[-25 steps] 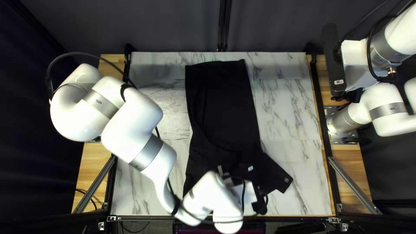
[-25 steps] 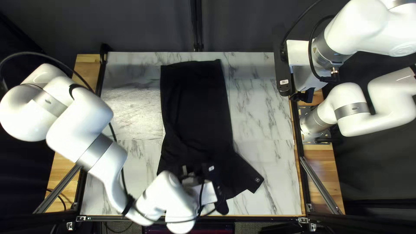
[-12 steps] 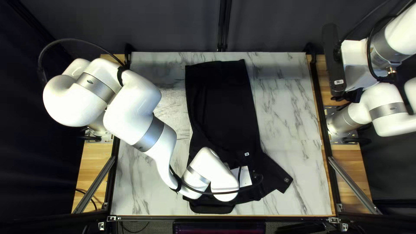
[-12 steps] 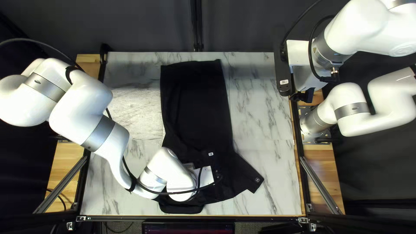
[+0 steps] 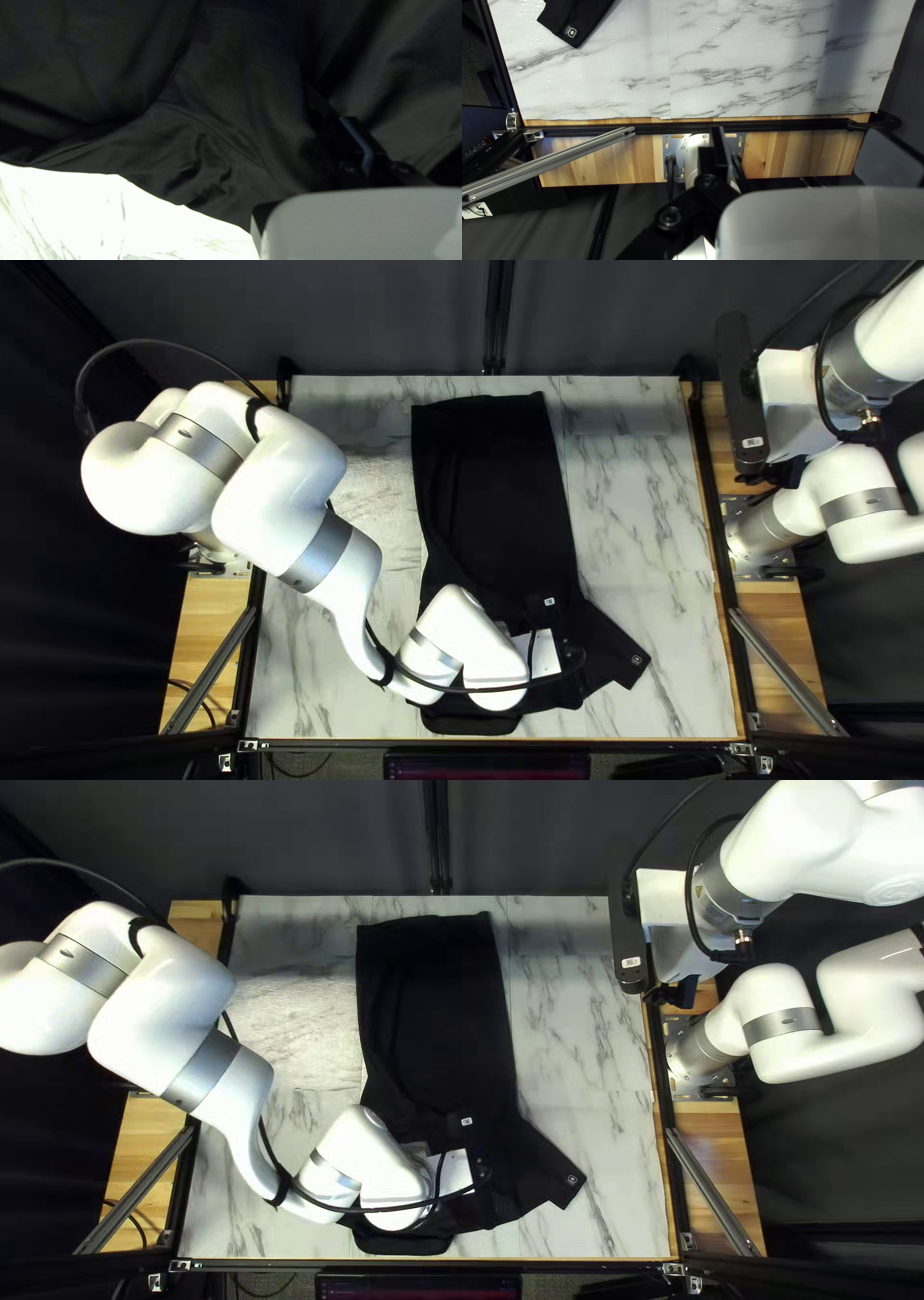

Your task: Fold t-shirt

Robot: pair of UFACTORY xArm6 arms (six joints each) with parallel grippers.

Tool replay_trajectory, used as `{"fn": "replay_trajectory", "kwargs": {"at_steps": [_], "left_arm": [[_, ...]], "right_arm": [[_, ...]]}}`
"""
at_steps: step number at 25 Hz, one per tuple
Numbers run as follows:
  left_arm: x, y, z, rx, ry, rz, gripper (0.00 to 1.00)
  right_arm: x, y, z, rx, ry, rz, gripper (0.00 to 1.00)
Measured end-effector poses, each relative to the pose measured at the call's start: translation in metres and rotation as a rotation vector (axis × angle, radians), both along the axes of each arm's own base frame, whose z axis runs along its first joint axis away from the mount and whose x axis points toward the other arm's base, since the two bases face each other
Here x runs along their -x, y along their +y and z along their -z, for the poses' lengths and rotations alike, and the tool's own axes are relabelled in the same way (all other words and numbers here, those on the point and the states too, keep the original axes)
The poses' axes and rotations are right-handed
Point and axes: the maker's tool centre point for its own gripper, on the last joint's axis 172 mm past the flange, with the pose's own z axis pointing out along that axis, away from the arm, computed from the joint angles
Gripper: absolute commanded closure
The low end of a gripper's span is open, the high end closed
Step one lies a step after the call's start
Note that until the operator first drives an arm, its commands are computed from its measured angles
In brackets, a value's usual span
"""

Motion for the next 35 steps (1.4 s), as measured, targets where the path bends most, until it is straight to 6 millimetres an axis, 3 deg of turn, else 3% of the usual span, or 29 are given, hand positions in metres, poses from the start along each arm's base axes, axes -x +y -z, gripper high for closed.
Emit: {"fn": "replay_trajectory", "kwargs": {"at_steps": [4, 8, 9, 10, 11, 16, 24, 25, 29, 35], "left_arm": [[0.005, 0.001, -0.014, -0.031, -0.115, -0.012, 1.0], [0.002, -0.012, -0.031, -0.054, -0.275, 0.014, 1.0], [-0.001, -0.017, -0.033, -0.052, -0.303, 0.024, 0.91], [-0.004, -0.022, -0.032, -0.05, -0.324, 0.034, 0.25], [-0.007, -0.026, -0.028, -0.051, -0.33, 0.042, 0.0], [-0.024, -0.032, -0.016, -0.108, -0.236, 0.049, 0.0], [-0.051, -0.049, -0.045, -0.244, -0.021, -0.021, 0.0], [-0.051, -0.051, -0.047, -0.254, -0.002, -0.028, 0.0], [-0.031, -0.049, -0.023, -0.315, 0.114, -0.023, 0.0], [-0.028, -0.048, -0.021, -0.322, 0.129, -0.021, 0.0]], "right_arm": [[0.0, 0.0, 0.0, 0.0, 0.0, 0.0, 0.0], [0.0, 0.0, 0.0, 0.0, 0.0, 0.0, 0.0], [0.0, 0.0, 0.0, 0.0, 0.0, 0.0, 0.0], [0.0, 0.0, 0.0, 0.0, 0.0, 0.0, 0.0], [0.0, 0.0, 0.0, 0.0, 0.0, 0.0, 0.0], [0.0, 0.0, 0.0, 0.0, 0.0, 0.0, 0.0], [0.0, 0.0, 0.0, 0.0, 0.0, 0.0, 0.0], [0.0, 0.0, 0.0, 0.0, 0.0, 0.0, 0.0], [0.0, 0.0, 0.0, 0.0, 0.0, 0.0, 0.0], [0.0, 0.0, 0.0, 0.0, 0.0, 0.0, 0.0]]}}
